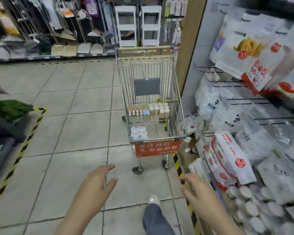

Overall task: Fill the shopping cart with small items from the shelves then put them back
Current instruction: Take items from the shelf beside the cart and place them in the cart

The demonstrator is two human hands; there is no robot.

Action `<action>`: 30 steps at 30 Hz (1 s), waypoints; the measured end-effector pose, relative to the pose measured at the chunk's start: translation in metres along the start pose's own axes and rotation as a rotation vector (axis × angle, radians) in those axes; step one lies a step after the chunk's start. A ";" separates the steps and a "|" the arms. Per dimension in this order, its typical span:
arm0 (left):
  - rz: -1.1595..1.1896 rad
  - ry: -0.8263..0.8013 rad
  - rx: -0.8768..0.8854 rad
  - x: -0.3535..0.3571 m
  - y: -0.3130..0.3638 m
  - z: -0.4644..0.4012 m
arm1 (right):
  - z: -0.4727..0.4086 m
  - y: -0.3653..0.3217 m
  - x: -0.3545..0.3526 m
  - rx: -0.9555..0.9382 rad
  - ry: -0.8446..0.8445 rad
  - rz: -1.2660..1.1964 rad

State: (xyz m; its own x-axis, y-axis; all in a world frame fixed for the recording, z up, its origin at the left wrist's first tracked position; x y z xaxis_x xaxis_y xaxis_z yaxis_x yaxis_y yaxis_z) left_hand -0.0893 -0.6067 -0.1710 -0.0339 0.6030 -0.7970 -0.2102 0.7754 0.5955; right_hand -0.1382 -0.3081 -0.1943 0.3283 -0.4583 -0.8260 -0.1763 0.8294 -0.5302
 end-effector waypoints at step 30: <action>-0.317 -0.450 0.290 -0.057 -0.059 -0.581 | -0.426 -0.045 0.035 0.606 0.011 -0.281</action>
State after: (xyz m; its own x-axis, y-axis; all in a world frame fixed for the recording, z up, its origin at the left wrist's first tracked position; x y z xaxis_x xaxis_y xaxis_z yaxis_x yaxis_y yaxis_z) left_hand -0.6422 -0.7957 -0.2190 0.4153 0.3058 -0.8567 0.1335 0.9111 0.3900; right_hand -0.5136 -0.4979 -0.2811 0.2759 -0.6834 -0.6759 0.4683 0.7097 -0.5264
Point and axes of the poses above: each hand's wrist, its own z-axis away from the middle knuckle, its own x-axis out of the palm, y = z × x, the point moved 1 cm from there along -z, towards the middle knuckle, and after that the axes turned 4 degrees about z, right-handed, at the moved point
